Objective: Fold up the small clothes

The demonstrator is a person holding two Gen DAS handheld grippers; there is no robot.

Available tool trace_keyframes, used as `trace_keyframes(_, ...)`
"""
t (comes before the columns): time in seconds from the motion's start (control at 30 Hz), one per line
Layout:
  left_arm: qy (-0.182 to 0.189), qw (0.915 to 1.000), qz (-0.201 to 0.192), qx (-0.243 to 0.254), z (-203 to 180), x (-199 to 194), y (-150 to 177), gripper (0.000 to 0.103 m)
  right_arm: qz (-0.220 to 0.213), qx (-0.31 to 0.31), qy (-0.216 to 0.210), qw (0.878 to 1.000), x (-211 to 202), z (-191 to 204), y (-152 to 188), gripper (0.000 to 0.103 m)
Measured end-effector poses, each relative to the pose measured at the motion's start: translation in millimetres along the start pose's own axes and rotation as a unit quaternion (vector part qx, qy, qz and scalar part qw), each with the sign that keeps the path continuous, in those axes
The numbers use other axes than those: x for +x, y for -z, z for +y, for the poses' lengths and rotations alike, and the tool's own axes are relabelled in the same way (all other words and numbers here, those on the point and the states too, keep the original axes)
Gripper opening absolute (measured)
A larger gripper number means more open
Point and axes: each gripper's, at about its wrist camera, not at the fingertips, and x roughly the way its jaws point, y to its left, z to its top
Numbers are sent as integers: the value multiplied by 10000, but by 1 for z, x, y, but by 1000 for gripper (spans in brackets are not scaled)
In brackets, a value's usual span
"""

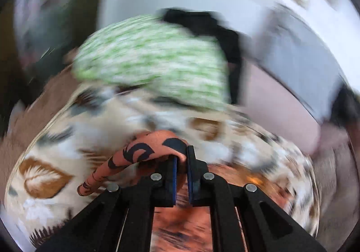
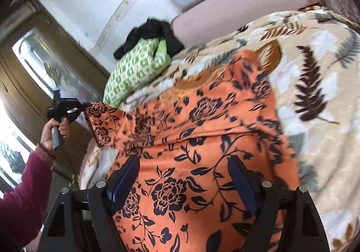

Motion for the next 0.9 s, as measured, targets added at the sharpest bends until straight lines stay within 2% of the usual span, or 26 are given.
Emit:
trace_keyframes(0.07,284,9961,58,831,-77,-11,19,7,-165,74,-15,9998,-14,-4,0,83)
trace_keyframes(0.1,448,9894,227,1362,-118,-14,34,11,-260,118,-23,9996,-23,-6,-1,83)
trace_keyframes(0.13,659,9784,478,1902,-153,-16,52,18,-324,149,-28,9994,-30,-8,-2,83)
trace_keyframes(0.17,820,9653,676,2385,-181,-19,68,36,-393,178,-28,9991,-38,-10,-3,83)
trace_keyframes(0.2,874,9552,725,2732,-200,-23,82,51,-448,189,-24,9988,-45,-11,-3,83)
trace_keyframes(0.23,849,9454,620,3084,-217,-32,96,57,-499,200,-13,9986,-51,-13,-3,83)
trace_keyframes(0.27,828,9369,428,3370,-228,-45,109,69,-554,218,-6,9982,-58,-14,-3,83)
trace_keyframes(0.3,893,9323,341,3489,-231,-54,115,73,-592,236,-5,9980,-65,-16,-4,83)
trace_keyframes(0.33,1068,9311,290,3477,-229,-66,118,73,-616,248,-3,9978,-70,-19,-4,83)
trace_keyframes(0.4,1257,9376,128,3239,-210,-79,110,73,-660,258,32,9975,-78,-24,-4,83)
trace_keyframes(0.43,1201,9435,-74,3089,-198,-85,107,74,-676,279,45,9973,-80,-27,-3,83)
trace_keyframes(0.47,1043,9502,-277,2924,-184,-87,102,80,-676,312,44,9972,-80,-28,-3,83)
trace_keyframes(0.53,287,9657,-766,2464,-148,-82,95,83,-613,410,2,9973,-75,-31,-3,83)
trace_keyframes(0.57,-102,9707,-866,2239,-131,-73,95,83,-529,450,-49,9976,-70,-30,-4,83)
trace_keyframes(0.6,-333,9737,-859,2084,-122,-61,93,83,-469,453,-90,9978,-64,-28,-6,83)
trace_keyframes(0.63,-716,9785,-737,1787,-101,-40,94,83,-401,430,-125,9982,-59,-24,-8,83)
trace_keyframes(0.67,-944,9816,-589,1549,-87,-21,96,83,-302,322,-85,9990,-47,-13,-15,83)
trace_keyframes(0.73,-1206,9860,-297,1117,-64,10,103,83,-154,99,65,9998,-27,5,-29,83)
trace_keyframes(0.77,-1355,9877,-28,777,-49,35,110,83,-59,-36,102,9999,-15,15,-38,83)
trace_keyframes(0.83,-1450,9882,222,448,-32,66,127,83,261,-326,344,9985,21,36,-60,83)
trace_keyframes(0.87,-1584,9859,350,417,-27,82,136,83,410,-439,490,9970,40,44,-69,83)
trace_keyframes(0.9,-1819,9801,668,438,-21,103,151,83,554,-508,562,9956,58,50,-77,83)
